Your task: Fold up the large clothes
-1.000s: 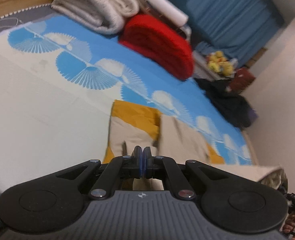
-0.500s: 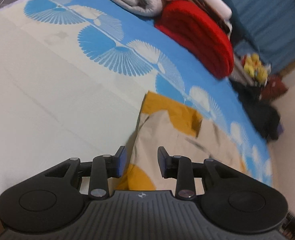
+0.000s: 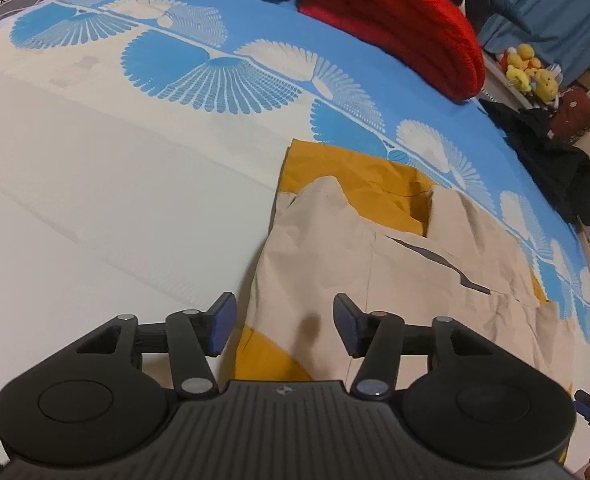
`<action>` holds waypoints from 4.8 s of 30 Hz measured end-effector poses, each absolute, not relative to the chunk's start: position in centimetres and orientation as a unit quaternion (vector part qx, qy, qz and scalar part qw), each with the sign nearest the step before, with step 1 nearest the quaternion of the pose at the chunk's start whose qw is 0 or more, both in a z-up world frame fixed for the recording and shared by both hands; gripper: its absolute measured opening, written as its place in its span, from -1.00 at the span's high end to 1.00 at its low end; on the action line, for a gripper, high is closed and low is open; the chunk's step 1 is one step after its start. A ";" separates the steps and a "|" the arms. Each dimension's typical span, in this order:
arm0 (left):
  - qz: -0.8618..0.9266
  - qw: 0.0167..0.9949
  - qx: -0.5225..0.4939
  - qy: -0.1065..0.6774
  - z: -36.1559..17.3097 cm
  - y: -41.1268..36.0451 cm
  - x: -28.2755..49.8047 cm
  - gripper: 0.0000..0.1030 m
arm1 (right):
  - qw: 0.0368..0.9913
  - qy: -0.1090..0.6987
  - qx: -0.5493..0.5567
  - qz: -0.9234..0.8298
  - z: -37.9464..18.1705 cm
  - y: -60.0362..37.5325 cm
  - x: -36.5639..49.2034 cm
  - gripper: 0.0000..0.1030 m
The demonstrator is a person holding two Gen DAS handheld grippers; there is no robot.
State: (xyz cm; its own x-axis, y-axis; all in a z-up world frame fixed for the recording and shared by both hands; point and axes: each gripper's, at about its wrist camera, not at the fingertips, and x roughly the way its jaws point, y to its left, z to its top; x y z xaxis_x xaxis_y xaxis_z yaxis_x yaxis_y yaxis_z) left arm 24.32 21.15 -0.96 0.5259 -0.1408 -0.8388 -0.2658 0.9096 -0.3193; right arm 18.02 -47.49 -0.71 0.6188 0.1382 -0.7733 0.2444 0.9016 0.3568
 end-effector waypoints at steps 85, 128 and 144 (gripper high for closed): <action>-0.201 0.837 -0.052 0.506 -0.8 13.3 30.3 0.33 | 0.926 0.377 0.015 0.014 -1.0 -40.7 26.0 0.73; -0.055 0.912 -0.083 0.399 4.4 11.8 11.4 0.74 | 0.977 0.164 -0.111 0.077 8.5 -25.8 1.3 0.66; 0.021 0.814 -0.290 0.502 -1.1 19.5 13.2 0.27 | 0.874 0.483 -0.033 0.038 -2.9 -19.8 11.4 0.66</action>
